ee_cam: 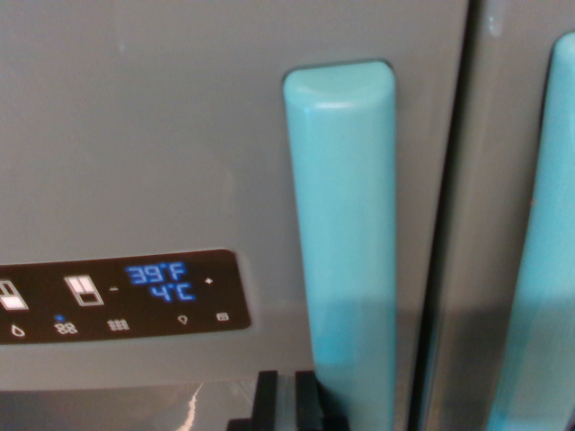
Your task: Close fridge door
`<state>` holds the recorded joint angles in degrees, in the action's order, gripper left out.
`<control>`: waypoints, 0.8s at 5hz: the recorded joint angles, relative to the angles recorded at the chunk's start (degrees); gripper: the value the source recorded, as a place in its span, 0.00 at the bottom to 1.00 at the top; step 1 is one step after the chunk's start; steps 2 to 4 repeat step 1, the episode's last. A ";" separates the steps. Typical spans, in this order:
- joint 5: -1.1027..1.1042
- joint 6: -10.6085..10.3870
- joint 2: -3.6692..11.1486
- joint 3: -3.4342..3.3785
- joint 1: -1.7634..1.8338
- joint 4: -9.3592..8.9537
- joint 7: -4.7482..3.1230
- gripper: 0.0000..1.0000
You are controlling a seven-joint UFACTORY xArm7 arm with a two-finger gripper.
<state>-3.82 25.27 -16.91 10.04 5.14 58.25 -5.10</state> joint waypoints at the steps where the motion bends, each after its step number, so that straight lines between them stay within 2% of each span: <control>1: 0.00 0.00 0.00 0.00 0.00 0.00 0.00 1.00; 4: 0.00 0.00 0.00 0.00 0.00 0.00 0.00 1.00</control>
